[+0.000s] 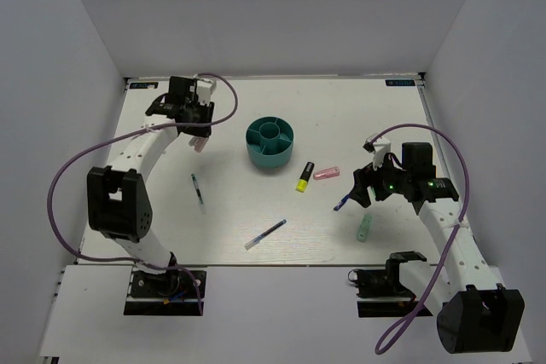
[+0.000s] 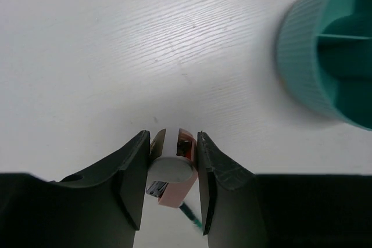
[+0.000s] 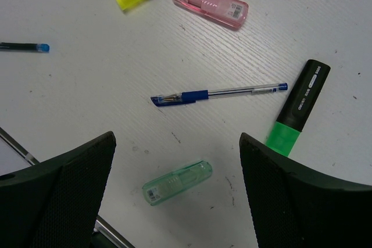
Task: Sort the stationery into containers
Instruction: Place the stationery into the container
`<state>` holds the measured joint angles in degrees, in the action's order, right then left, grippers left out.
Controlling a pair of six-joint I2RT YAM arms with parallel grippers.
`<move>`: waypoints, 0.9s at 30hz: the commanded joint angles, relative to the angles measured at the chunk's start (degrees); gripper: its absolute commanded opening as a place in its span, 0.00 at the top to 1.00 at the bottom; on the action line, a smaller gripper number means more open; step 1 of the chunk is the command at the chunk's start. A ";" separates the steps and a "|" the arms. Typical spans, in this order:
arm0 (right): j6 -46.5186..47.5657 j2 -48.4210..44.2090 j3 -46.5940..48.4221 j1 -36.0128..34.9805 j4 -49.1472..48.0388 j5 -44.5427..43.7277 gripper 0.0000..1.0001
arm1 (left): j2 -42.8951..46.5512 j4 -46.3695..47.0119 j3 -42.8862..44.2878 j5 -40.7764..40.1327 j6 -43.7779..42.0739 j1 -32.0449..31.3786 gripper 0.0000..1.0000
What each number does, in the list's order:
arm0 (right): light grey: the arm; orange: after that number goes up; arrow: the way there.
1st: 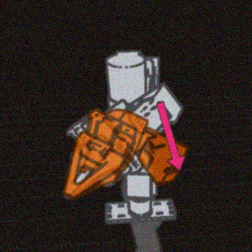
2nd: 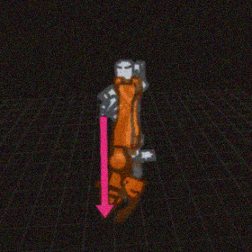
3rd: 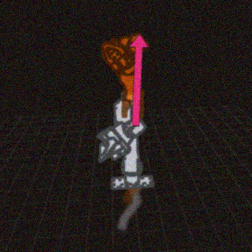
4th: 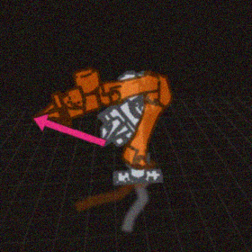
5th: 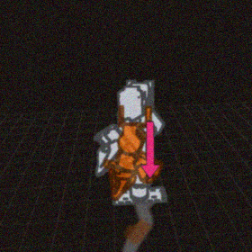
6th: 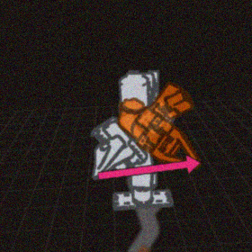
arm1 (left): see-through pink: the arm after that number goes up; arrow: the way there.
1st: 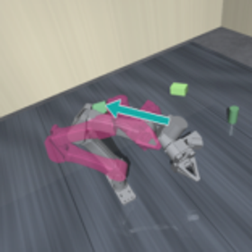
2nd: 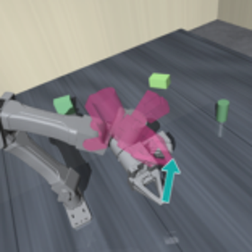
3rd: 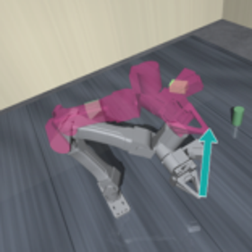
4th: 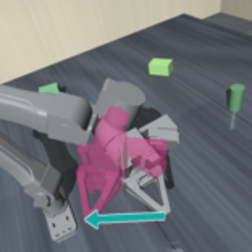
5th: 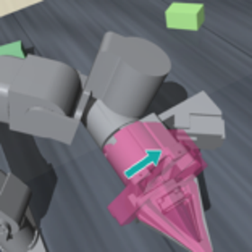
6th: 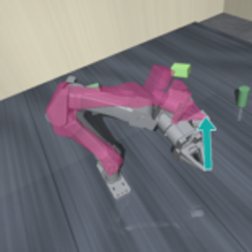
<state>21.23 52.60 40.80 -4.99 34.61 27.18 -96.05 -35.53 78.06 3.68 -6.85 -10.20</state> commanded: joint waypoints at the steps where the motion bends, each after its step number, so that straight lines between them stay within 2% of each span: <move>1: -0.05 -0.13 0.60 -0.02 -0.24 0.77 0.12 | 7.17 1.94 0.88 7.37 6.40 -0.35 0.99; 3: 0.03 -0.13 0.69 -0.02 0.02 1.21 0.12 | 8.33 5.36 -0.27 10.70 9.57 -1.22 0.99; 5: -0.14 0.13 0.69 -0.02 0.11 1.56 0.17 | 11.67 7.83 -3.70 12.74 12.64 -1.67 0.99; 6: -0.05 -0.13 0.69 -0.02 0.11 1.65 0.20 | 12.46 12.37 -5.62 14.93 13.52 -2.28 0.99; 7: -0.05 0.05 0.78 -0.10 0.28 1.82 0.27 | 14.12 13.98 -7.21 17.39 14.05 -2.46 0.99; 11: -0.23 0.13 0.95 -0.19 0.37 2.18 0.38 | 14.40 21.98 -8.80 23.55 19.50 -4.47 0.99; 16: -0.31 0.31 0.78 0.07 0.28 1.65 0.38 | 12.04 30.57 -9.77 24.36 23.55 -7.20 0.99; 21: -0.32 0.92 0.69 -0.01 0.02 1.39 0.38 | 8.70 34.38 -9.77 24.09 26.09 -8.70 0.99; 27: -0.32 1.28 0.60 -0.02 -0.07 0.95 0.38 | 7.02 43.60 -14.33 23.39 28.82 -9.05 0.99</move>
<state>21.19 53.69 40.80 -4.99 34.65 27.79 -89.17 0.49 65.32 26.20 19.51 -19.05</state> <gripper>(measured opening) 0.625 0.458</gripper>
